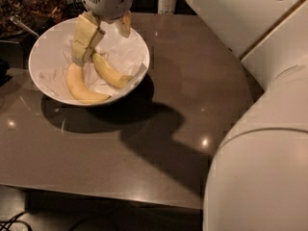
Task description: Pick banana from white bowl
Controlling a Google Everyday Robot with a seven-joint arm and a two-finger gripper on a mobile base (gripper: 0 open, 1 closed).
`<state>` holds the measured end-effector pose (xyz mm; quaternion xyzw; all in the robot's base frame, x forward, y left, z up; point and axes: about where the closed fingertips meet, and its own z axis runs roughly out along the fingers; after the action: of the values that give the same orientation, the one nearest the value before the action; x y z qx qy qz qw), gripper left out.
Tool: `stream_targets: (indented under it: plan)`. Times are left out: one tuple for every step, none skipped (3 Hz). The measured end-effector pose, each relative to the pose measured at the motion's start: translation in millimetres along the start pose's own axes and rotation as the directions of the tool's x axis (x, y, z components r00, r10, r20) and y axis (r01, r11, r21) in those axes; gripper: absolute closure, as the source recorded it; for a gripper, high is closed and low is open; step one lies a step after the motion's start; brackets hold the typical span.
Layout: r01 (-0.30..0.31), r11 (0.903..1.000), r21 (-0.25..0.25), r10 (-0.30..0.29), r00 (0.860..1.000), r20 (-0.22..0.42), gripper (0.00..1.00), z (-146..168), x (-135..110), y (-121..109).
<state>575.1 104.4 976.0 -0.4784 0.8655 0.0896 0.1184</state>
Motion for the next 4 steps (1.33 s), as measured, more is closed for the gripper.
stream_targets:
  plan:
    - [-0.026,0.9996,0.010,0.027,0.999,-0.020,0.21,12.2,-4.6,-12.4]
    - [-0.050,0.9986,0.019,0.051,0.998,-0.037,0.25,24.7,-5.8,-22.8]
    - [-0.053,0.9984,0.021,0.055,0.997,-0.055,0.29,36.0,-6.6,-24.6]
    - [-0.052,0.9983,0.028,0.054,0.996,-0.071,0.31,43.7,-6.4,-24.9]
